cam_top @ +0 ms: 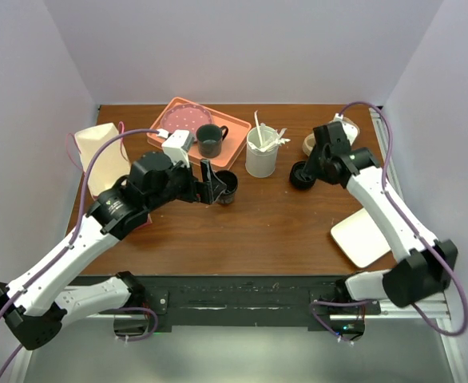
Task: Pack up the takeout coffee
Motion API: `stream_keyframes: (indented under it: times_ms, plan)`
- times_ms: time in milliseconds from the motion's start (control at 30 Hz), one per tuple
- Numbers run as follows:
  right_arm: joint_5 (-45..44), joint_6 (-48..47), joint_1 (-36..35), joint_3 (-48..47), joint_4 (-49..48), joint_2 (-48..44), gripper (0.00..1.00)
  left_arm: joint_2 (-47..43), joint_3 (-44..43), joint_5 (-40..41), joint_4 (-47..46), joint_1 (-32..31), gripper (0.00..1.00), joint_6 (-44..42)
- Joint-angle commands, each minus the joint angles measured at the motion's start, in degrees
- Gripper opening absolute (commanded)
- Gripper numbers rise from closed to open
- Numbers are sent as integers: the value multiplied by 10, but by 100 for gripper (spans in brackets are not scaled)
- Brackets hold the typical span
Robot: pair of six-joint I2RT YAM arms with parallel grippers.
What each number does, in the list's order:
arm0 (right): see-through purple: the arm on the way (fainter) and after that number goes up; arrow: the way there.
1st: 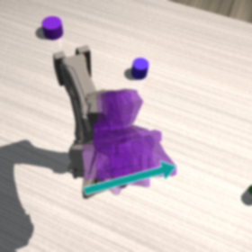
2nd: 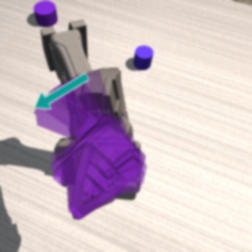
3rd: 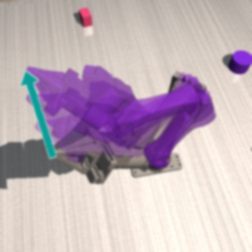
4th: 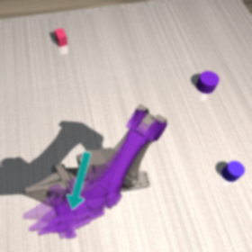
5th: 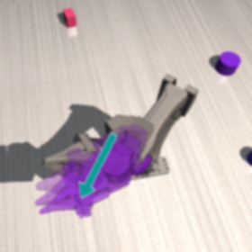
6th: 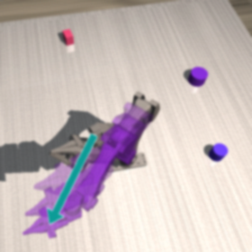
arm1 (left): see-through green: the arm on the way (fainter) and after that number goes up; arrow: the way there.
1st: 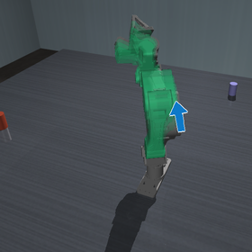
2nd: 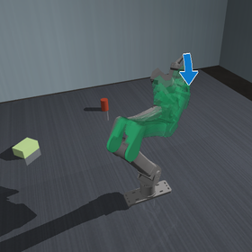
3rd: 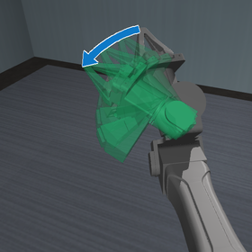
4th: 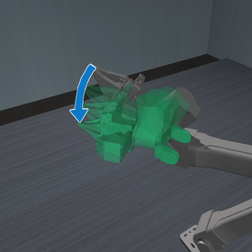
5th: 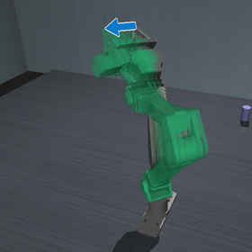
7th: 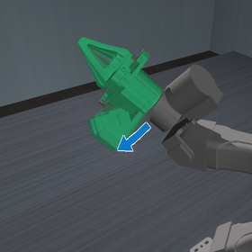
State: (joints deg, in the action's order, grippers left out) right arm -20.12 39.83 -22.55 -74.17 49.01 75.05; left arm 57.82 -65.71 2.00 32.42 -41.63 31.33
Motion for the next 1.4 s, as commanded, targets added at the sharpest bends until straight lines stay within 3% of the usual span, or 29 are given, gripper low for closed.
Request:
stream_keyframes:
  times_ms: [0,367,633,1200,1367]
  plan:
    - [2,-15,50,-37,-57,63,45,-13,-14,16,0,4,98,-20]
    - [32,-16,100,-64,-66,213,44,-17,-20,28,18,4,98,-30]
    - [79,-3,121,-26,-114,240,44,-21,-10,31,26,4,98,-25]
    - [86,-5,131,-42,-111,289,41,-8,-14,51,28,4,96,-20]
    - [74,-17,131,-70,-68,267,49,32,-30,101,69,3,93,-26]
